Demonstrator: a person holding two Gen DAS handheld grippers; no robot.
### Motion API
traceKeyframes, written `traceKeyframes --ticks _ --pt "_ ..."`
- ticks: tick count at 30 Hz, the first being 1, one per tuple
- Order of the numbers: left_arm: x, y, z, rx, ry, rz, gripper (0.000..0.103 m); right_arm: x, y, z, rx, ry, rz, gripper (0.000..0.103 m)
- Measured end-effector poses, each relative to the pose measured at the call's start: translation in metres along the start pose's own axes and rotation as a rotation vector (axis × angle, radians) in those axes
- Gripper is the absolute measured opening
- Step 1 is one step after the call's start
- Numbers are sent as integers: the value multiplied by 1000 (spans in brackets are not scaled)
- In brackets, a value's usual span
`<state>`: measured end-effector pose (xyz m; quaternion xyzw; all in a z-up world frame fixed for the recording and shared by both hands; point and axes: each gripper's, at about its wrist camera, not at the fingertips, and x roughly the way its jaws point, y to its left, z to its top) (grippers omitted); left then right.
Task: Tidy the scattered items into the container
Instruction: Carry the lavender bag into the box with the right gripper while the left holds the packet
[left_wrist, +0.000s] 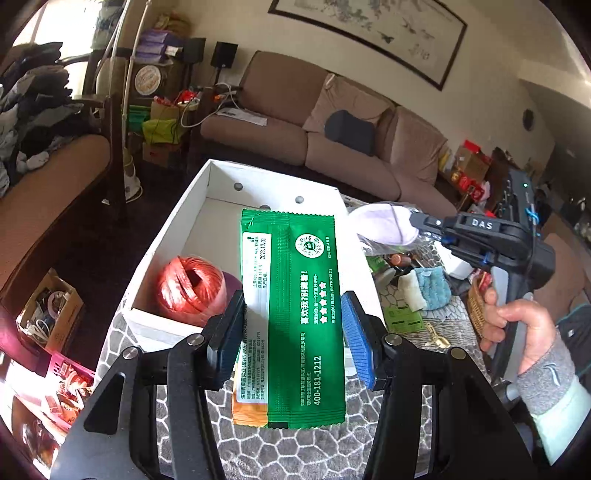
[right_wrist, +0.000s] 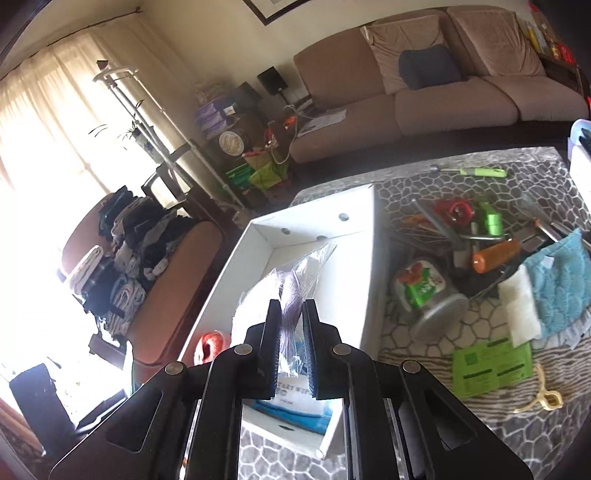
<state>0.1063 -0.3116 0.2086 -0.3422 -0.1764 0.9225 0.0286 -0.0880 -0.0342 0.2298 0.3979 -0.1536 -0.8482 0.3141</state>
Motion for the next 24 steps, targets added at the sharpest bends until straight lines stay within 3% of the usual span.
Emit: traceKeyframes --ticks 10,18,20,22,24 --pt "8 61 -8 -94 4 11 48 161 37 14 49 158 8 11" --pt "16 81 -10 -122 11 18 48 226 20 -1 202 219 21 12" --pt "20 82 -11 -126 16 16 48 248 15 -12 241 318 35 14" --pt "23 82 -13 -125 23 18 48 265 15 -27 230 429 -15 14" --pt "23 80 -15 -124 27 20 48 260 16 -32 194 399 -50 14"
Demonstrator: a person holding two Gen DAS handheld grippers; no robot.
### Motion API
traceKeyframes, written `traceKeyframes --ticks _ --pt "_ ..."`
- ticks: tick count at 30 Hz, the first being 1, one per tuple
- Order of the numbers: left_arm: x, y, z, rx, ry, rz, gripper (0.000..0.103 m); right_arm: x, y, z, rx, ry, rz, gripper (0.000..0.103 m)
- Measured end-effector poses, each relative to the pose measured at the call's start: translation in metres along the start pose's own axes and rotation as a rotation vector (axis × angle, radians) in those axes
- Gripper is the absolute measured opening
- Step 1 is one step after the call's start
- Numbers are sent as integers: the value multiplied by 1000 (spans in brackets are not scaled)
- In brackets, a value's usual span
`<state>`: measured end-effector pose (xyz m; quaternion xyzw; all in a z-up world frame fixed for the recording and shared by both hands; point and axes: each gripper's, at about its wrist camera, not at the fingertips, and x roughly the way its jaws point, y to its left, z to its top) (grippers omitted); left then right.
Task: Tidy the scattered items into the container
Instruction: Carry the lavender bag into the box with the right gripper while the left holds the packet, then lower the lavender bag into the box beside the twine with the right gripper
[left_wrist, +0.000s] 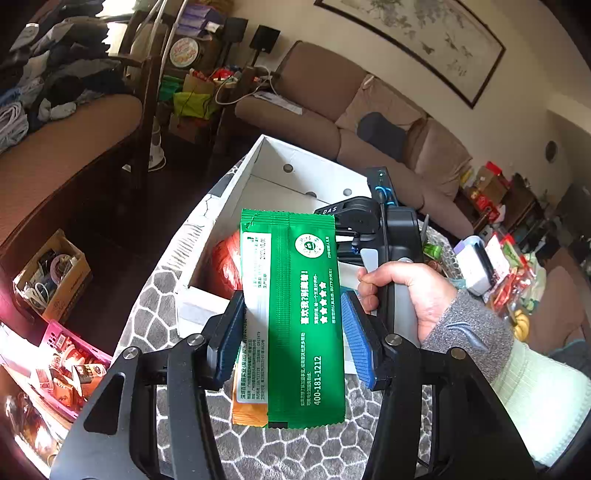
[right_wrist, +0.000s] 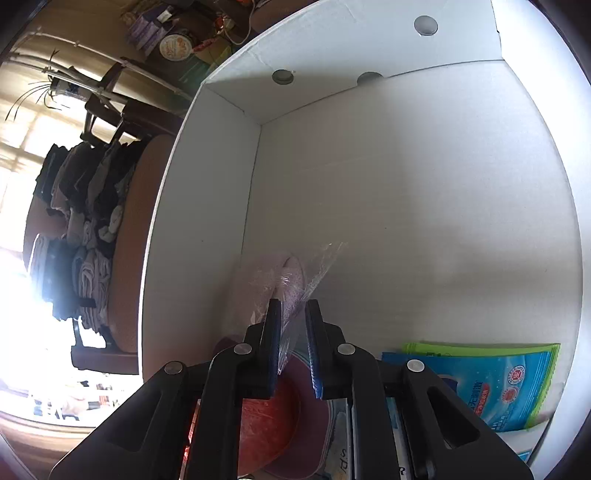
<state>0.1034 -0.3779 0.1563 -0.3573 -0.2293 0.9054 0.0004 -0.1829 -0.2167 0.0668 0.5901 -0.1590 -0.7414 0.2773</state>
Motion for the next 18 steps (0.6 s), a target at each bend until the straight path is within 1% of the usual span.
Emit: traceKeyframes --ticks 2,5,6,8,10,13,14,15,16,17,18 --pt "-1 0 -1 -3 0 0 48 -4 -1 -1 -16 -17 -13 14" --pt "-4 -1 -2 -3 -8 2 48 -8 -5 1 -1 -27 6 14" --pt "-5 -1 -2 -3 -8 1 48 -10 -4 2 -12 -34 1 10" --pt "-6 0 -3 -3 -6 3 48 -14 2 2 -50 -41 -10 9" --pt "-7 1 -3 -5 -7 6 48 -19 9 2 -71 -45 -10 9" --pt "-9 1 -3 -10 -11 4 48 -26 12 5 -69 -65 4 9" --pt "-9 1 -3 -9 -11 4 48 -26 12 6 -64 -60 8 9" --pt "-11 1 -4 -6 -12 4 48 -24 10 8 -51 -44 6 12" --pt "-12 0 -5 -3 -12 4 48 -22 5 9 -18 -24 -3 12" --pt "-12 -1 -5 1 -11 3 48 -19 -3 11 32 -13 -16 16" --pt "-13 -1 -4 5 -11 2 48 -16 -10 14 78 -7 -16 33"
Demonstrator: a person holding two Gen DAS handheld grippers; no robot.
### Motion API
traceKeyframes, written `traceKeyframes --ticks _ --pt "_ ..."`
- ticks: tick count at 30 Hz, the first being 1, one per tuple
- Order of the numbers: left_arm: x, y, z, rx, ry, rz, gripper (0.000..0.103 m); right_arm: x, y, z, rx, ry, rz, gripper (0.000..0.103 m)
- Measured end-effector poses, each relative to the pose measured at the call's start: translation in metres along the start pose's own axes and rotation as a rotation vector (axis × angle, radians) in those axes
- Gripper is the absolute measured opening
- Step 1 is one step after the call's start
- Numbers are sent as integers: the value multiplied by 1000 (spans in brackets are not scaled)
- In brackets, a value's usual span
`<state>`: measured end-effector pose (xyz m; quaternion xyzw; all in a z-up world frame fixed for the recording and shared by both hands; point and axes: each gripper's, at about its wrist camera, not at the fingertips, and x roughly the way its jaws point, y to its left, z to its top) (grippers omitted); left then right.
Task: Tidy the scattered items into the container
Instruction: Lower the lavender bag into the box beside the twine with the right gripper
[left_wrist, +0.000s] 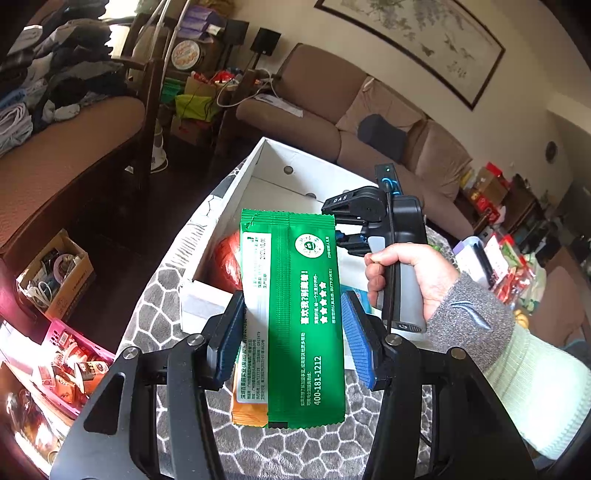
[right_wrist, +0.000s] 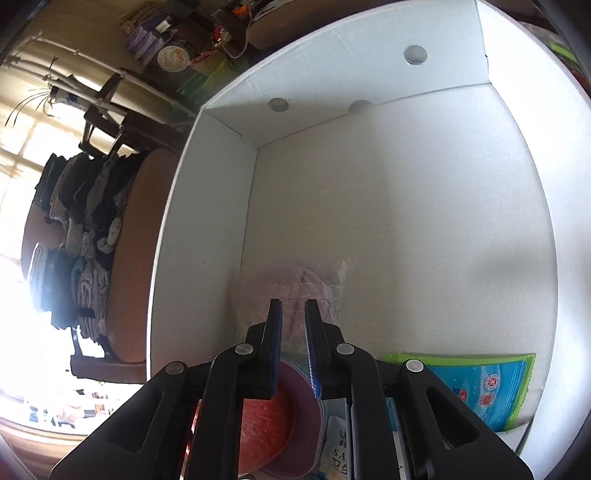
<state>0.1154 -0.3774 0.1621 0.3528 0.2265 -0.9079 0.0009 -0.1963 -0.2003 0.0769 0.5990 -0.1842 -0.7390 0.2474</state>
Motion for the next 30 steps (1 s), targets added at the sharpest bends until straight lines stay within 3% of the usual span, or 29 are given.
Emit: traceKeyframes --ticks 2,5,8,11,15,24,30 --pt "-1 -2 0 6 -1 -3 48 10 -10 6 56 18 -14 60" --pt "-1 -3 1 3 -3 -15 48 29 -21 9 102 66 7 59" --pt "2 -4 2 2 -2 -25 48 37 -22 11 115 71 27 51" --pt "5 -4 2 -5 -1 -27 48 49 -18 12 111 118 46 22" --pt "5 -2 1 -17 -2 -25 48 52 -10 5 67 112 81 14" --pt "-7 -1 1 -31 -23 -23 48 -15 23 0 -109 -36 95 12" --pt "-18 -9 2 -28 -39 -37 48 -59 26 -37 -180 -89 -6 12"
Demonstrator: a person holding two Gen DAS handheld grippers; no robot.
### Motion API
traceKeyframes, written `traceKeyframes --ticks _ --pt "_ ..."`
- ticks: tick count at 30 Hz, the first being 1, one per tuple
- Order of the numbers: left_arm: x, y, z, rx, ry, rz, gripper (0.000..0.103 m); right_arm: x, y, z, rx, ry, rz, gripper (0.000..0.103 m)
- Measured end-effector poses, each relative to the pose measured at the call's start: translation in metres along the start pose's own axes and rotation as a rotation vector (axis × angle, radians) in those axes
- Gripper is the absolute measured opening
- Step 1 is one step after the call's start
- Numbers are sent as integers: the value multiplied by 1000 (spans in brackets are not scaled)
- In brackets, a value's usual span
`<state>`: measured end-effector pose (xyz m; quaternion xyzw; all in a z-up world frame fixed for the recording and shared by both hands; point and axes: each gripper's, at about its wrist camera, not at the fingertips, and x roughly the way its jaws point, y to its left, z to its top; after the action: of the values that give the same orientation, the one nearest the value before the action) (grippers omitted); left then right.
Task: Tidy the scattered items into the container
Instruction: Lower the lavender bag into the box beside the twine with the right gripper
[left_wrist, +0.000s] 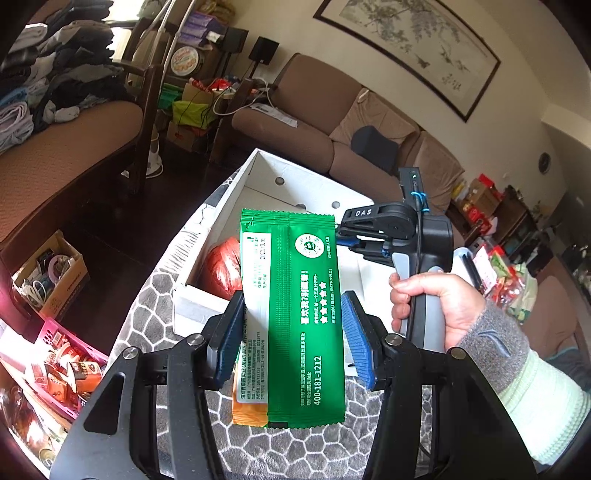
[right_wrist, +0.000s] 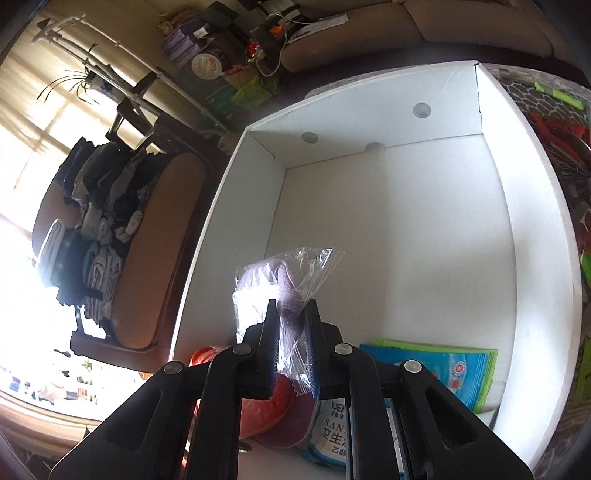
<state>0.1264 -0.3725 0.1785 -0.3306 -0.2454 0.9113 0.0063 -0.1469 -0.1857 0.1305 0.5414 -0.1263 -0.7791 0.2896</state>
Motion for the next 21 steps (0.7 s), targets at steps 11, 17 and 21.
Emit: traceKeyframes --ticks 11,17,21 --pt "-29 -7 -2 10 -26 8 49 23 21 -22 -117 -32 -272 12" --pt "-30 -4 -4 6 -22 3 49 26 49 -37 -301 1 -292 11" --pt "-28 -5 -4 -2 -23 -7 49 39 47 -51 -250 151 -190 12"
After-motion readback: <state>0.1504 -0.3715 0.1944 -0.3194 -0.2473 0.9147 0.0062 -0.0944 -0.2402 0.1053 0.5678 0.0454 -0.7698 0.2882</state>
